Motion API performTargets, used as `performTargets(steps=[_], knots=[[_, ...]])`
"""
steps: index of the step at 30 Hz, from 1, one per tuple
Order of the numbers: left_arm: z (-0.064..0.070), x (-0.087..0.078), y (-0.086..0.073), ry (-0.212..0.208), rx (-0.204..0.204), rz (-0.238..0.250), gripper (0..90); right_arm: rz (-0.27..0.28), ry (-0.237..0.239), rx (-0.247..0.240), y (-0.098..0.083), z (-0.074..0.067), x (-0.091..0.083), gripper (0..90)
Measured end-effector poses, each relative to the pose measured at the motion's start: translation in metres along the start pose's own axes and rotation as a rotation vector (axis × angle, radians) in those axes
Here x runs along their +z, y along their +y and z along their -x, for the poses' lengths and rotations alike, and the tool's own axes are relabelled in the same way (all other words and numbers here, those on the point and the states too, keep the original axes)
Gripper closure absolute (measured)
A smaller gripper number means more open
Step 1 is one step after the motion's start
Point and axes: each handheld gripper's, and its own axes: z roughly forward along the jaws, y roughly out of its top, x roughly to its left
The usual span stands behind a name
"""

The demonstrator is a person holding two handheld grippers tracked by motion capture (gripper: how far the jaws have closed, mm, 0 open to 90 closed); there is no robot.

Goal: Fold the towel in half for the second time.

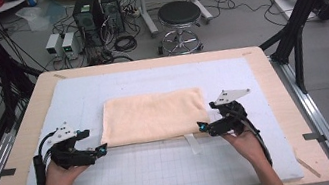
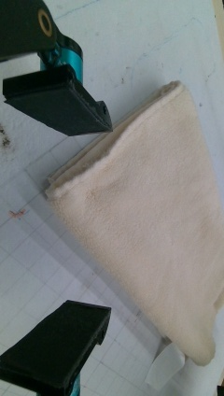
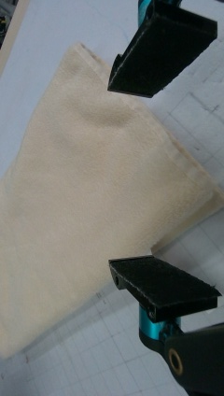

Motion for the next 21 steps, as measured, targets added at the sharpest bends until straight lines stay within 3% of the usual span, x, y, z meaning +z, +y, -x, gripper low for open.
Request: performTargets(steps=[21], knots=[[0.014, -0.019, -0.013, -0.002, 0.004, 0.007, 6.8, 0.051, -0.017, 0.002, -0.025, -0.012, -0.034, 12.0]])
